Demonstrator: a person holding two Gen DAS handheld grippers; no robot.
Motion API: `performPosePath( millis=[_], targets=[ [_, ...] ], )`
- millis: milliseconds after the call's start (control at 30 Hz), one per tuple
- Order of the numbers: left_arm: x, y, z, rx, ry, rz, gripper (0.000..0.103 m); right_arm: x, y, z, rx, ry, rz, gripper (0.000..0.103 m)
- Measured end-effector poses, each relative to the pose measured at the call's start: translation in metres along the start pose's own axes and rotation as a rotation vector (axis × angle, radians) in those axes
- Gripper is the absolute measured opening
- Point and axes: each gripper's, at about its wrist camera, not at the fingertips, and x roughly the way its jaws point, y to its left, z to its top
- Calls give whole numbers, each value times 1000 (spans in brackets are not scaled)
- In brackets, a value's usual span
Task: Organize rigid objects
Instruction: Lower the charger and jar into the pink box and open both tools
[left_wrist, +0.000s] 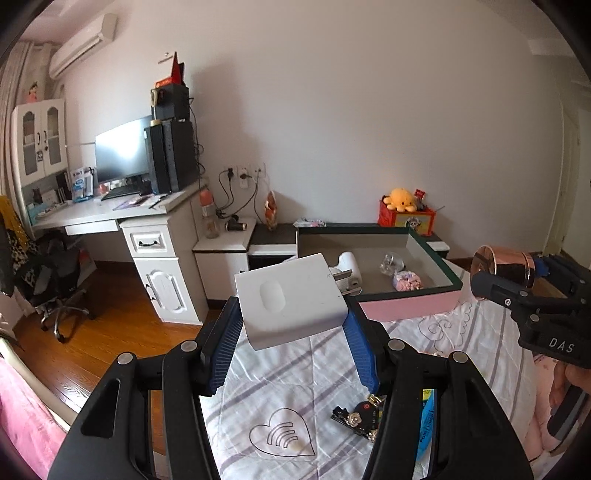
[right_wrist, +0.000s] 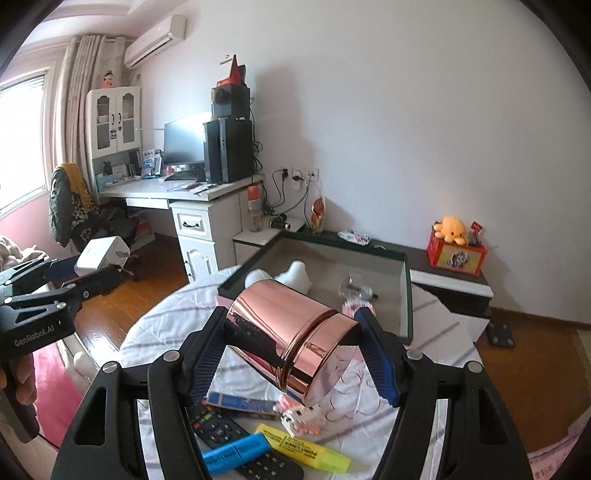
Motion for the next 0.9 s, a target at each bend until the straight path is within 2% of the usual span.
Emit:
performPosePath(
  millis=[400,667,800,900],
  targets=[
    [26,-9,23,37,-13,0,56,26,-13,13,-32,13,-8,70],
    [89,-31,50,89,37,-62,56,73,-46,18,-21,76,-28,70],
    [133,-41,56,97,102,-105,56,106,-65,14,-6,131,-46,70],
    [163,-49,52,112,152,-106,56,130,-77,9,11,180,-50,70]
  ],
)
